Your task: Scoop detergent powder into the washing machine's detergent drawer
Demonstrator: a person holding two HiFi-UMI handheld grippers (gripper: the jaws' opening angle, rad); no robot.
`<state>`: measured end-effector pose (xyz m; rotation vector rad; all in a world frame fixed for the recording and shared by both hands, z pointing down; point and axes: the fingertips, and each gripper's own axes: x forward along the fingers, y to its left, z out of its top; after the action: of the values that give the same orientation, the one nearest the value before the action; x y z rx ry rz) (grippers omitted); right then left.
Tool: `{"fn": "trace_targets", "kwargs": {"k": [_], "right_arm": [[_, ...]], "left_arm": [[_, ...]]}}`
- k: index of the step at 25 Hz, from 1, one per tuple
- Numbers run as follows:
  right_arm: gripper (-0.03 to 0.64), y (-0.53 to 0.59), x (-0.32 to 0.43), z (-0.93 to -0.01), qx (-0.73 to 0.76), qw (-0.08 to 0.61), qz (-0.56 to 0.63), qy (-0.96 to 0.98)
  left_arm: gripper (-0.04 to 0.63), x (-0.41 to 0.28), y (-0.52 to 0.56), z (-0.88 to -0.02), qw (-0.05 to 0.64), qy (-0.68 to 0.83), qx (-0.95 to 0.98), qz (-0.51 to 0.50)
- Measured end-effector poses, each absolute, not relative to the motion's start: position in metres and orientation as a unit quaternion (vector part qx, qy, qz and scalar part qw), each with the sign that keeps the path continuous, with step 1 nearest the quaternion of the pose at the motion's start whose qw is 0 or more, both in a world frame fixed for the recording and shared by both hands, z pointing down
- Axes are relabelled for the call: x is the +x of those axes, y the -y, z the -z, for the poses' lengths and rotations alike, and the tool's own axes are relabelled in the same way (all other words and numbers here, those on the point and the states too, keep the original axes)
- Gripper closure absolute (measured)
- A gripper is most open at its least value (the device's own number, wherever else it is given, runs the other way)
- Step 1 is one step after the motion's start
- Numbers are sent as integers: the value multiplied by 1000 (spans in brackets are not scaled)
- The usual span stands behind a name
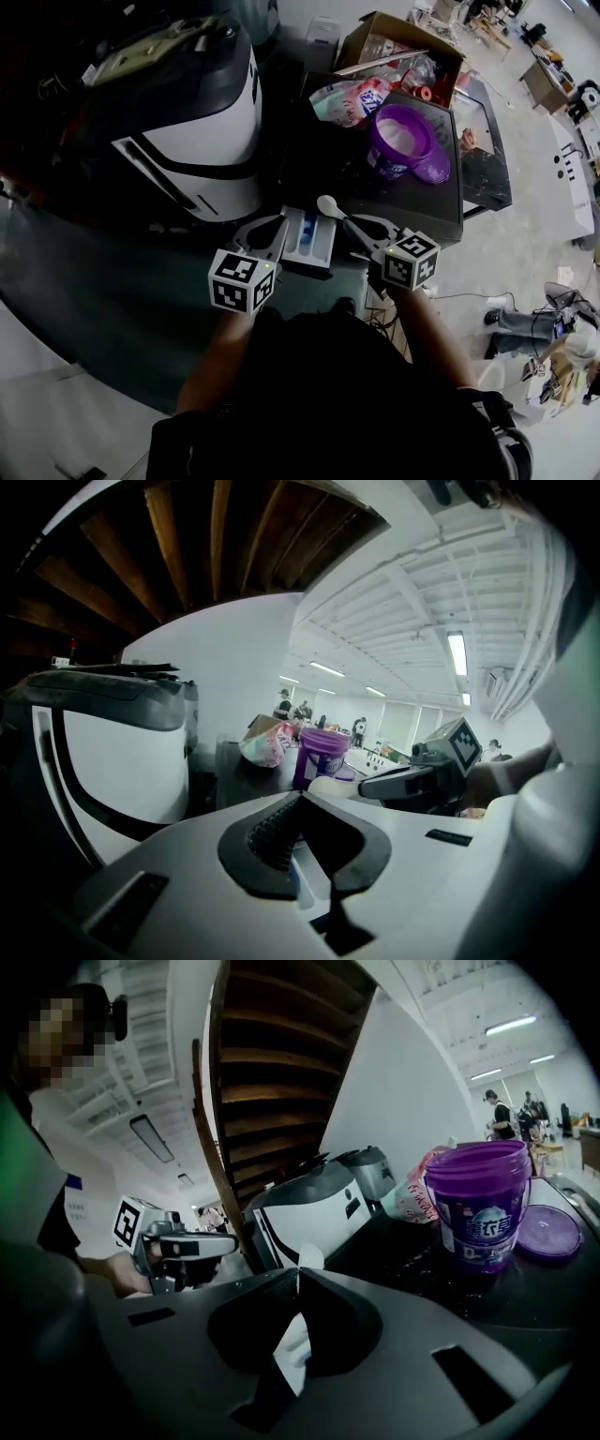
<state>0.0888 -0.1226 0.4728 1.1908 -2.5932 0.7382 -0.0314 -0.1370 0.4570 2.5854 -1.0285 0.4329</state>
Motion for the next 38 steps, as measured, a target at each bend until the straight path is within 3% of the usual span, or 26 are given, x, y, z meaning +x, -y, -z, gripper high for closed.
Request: {"fn": "trace_targets", "kwargs": {"k": [11, 19, 34, 38], "right_arm": [[597, 104, 179, -453, 384, 10, -285, 878], [598, 75, 255, -440, 391, -8, -275, 878], [598, 97, 300, -352, 423, -86, -203, 879], [598, 110, 290, -330, 422, -62, -162, 890]], "left_arm": [[588, 73, 137, -443, 137, 351, 910, -174], [588, 132, 132, -427, 119, 365, 908, -168], [588, 138, 166, -339, 53, 363, 923, -115], [588, 132, 177, -315, 34, 340, 934, -103]]}}
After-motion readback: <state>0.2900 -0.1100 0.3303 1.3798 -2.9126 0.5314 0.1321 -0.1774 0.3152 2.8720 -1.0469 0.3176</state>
